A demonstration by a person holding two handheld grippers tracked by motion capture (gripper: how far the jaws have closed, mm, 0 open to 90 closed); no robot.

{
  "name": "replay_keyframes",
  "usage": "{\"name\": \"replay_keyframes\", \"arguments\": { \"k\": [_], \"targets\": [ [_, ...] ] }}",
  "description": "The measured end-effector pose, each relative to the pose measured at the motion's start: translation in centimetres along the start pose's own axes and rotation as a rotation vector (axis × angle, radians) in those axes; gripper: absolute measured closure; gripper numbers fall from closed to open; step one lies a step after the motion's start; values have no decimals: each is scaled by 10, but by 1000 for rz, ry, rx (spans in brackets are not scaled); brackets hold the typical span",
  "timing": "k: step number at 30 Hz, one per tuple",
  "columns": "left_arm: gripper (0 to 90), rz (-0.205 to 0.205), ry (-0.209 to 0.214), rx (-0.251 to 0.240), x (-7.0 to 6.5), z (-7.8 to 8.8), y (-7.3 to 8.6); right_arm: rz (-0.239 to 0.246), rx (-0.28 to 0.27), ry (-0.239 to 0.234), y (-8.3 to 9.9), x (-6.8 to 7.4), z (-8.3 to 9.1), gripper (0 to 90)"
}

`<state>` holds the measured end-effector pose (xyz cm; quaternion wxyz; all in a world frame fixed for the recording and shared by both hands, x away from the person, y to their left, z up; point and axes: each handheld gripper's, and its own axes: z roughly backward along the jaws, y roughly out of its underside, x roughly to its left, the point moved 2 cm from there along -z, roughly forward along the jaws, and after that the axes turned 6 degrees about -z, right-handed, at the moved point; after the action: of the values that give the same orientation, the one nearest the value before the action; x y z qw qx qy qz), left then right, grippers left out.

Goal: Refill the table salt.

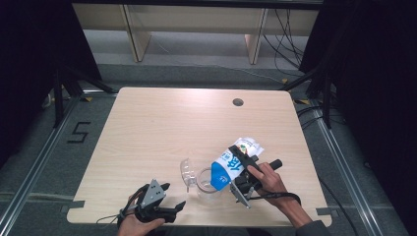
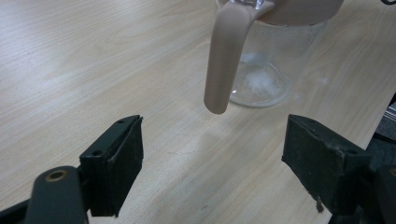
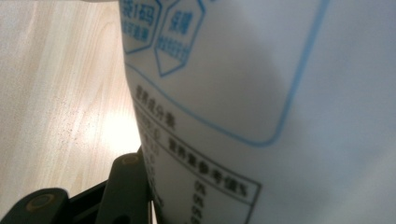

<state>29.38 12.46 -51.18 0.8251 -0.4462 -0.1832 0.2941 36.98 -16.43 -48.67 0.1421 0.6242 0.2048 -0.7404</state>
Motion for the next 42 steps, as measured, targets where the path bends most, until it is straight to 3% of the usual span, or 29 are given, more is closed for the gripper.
{"name": "replay_keyframes", "arguments": {
  "k": [3,4,6,7,8,12,16,30,34,35,40,42],
  "targets": [
    [199,11,0,-2,-1,0,0,25,-10,1,0,-1,-1,527],
    [199,11,0,-2,-1,0,0,11,-4,1,0,0,0,527],
    [199,10,0,-1,0,0,0,58,-25,17,-2,-4,-1,527],
    [199,6,-2,0,0,0,0,58,-25,17,-2,-4,-1,527],
    [199,-2,-3,1,0,0,0,25,-11,6,-1,0,-1,527],
    [199,-3,-4,1,0,0,0,11,8,1,-1,1,0,529],
    [199,11,-1,-1,-1,0,0,15,8,2,-1,1,0,529],
    [198,-3,-5,0,0,0,0,22,12,7,-1,1,1,530],
    [199,-3,-5,-1,0,0,0,49,7,16,-2,0,0,531],
    [198,-2,-6,-1,0,0,0,89,-12,28,-3,-4,0,531],
    [198,-3,-6,-1,0,0,0,90,-16,31,-3,-4,0,531],
    [198,-3,-6,0,0,0,0,51,4,19,-2,-1,0,531]
  ]
}}
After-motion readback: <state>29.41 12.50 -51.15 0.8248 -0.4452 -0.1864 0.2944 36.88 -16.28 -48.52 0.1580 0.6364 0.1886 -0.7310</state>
